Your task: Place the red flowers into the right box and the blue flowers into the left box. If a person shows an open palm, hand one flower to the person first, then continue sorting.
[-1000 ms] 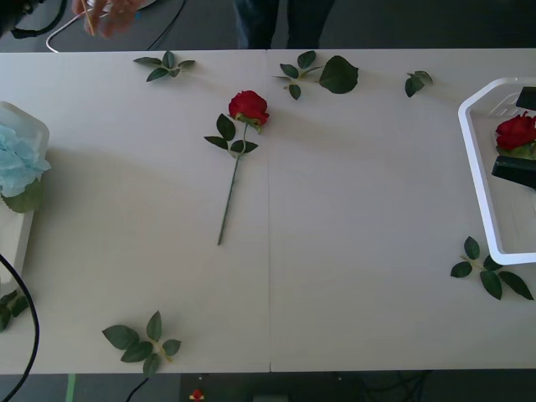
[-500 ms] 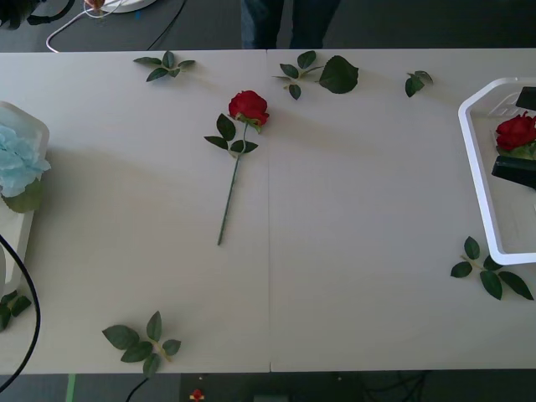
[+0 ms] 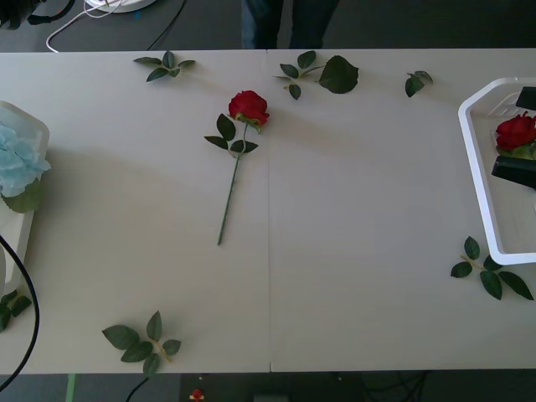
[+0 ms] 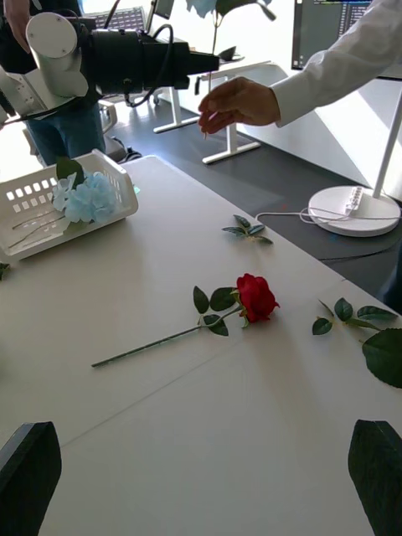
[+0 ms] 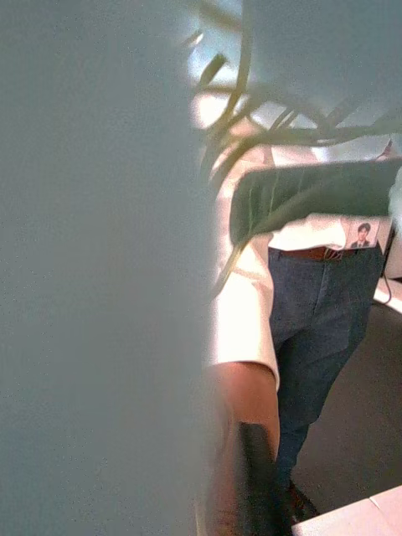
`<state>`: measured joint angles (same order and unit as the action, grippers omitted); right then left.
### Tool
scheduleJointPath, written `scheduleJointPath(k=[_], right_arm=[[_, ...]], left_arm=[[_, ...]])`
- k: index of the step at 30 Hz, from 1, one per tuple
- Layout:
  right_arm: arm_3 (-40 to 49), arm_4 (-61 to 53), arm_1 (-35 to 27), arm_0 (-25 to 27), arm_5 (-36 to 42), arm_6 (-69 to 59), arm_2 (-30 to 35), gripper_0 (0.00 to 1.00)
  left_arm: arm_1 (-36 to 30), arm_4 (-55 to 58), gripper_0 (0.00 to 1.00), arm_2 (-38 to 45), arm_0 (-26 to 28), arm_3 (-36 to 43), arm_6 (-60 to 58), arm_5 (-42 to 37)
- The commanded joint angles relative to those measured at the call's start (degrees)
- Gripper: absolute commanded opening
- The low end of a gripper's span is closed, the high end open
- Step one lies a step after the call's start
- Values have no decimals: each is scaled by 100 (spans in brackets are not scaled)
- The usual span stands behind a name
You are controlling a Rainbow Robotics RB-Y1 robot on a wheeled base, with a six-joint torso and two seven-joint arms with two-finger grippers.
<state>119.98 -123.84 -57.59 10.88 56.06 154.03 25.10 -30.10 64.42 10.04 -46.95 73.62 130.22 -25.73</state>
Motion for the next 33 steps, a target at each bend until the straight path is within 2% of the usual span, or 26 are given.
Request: scheduleJointPath(k=[1,2,23,24,27,33], right_arm=[[34,-62,-253,81,-52,31,-23,100],[34,-62,-253,81,-52,31,-23,100],[34,-62,-253,81,-52,31,-23,100],[34,-62,-253,81,-52,31,-23,100],[34,-62,-253,81,-52,31,-23,100],[34,-62,-253,81,-52,31,-23,100]], left_arm=[[13,62,93,-64,-280,64,293,59],[13,62,100,-64,-280,64,293,59],[13,62,100,-64,-280,64,293,59],[49,53,100,-108,-60,-103,293,-20],[13,167,100,-99,-34,-111,293,-2],[-233,782,100,262,-104,-6,205,-1145]])
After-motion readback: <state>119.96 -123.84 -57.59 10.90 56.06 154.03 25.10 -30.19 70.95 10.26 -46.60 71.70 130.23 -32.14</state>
